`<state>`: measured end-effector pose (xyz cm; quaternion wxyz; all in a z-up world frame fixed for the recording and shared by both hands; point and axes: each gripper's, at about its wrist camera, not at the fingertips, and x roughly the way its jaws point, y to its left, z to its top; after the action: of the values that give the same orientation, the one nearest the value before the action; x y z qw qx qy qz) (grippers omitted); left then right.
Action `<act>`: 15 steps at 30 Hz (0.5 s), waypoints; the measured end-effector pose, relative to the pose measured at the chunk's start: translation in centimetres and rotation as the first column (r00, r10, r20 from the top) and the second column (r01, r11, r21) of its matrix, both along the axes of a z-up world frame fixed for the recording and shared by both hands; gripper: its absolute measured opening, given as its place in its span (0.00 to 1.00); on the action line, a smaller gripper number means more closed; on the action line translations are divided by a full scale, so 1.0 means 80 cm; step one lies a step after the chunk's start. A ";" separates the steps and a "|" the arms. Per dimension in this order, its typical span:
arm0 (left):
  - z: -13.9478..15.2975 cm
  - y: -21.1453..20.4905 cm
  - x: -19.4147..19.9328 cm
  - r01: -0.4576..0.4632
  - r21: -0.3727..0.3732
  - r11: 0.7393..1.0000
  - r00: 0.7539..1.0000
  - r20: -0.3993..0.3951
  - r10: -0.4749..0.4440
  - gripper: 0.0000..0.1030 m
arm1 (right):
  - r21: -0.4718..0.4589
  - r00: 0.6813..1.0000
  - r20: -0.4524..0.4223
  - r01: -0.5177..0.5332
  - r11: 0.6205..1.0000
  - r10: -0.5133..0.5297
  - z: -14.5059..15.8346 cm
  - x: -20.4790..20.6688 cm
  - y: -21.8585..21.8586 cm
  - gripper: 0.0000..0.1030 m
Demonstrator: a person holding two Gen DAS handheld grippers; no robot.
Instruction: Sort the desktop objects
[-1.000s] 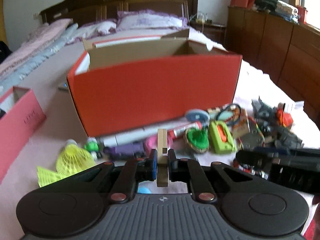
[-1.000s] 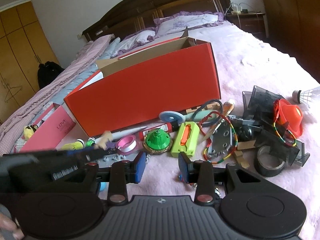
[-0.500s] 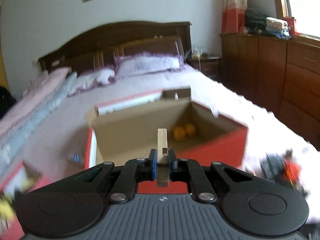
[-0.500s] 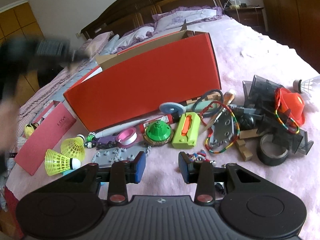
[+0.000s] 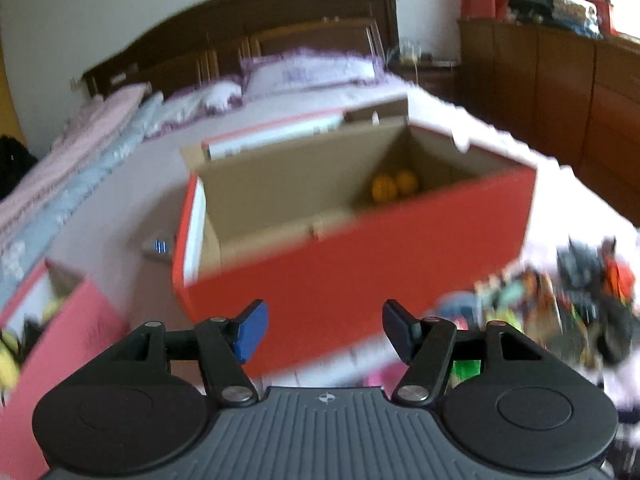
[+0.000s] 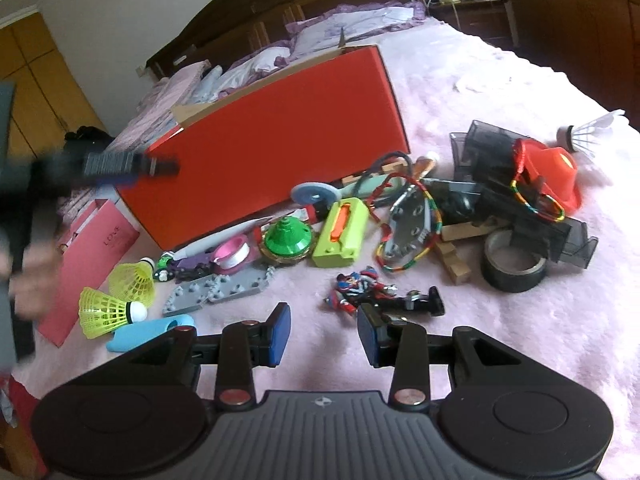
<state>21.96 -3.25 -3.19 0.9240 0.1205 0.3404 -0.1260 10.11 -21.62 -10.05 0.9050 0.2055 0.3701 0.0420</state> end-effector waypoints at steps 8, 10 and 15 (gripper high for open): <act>-0.045 0.032 -0.053 -0.042 -0.071 0.997 0.992 -0.123 0.033 0.62 | -0.028 1.000 0.005 -0.015 0.999 0.016 0.007 0.006 -0.001 0.40; -0.057 0.037 -0.065 -0.040 -0.081 0.996 0.987 -0.161 0.026 0.62 | -0.035 1.000 0.000 -0.031 0.999 0.031 0.005 0.006 0.003 0.40; -0.076 0.030 -0.112 -0.029 -0.084 0.996 0.978 -0.209 0.011 0.62 | -0.034 0.999 -0.010 -0.036 0.999 0.035 -0.001 0.002 0.012 0.40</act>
<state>13.03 -0.83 -9.26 0.8887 0.0631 0.4309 -0.1434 10.25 -20.67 -10.15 0.9059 0.1835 0.3784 0.0508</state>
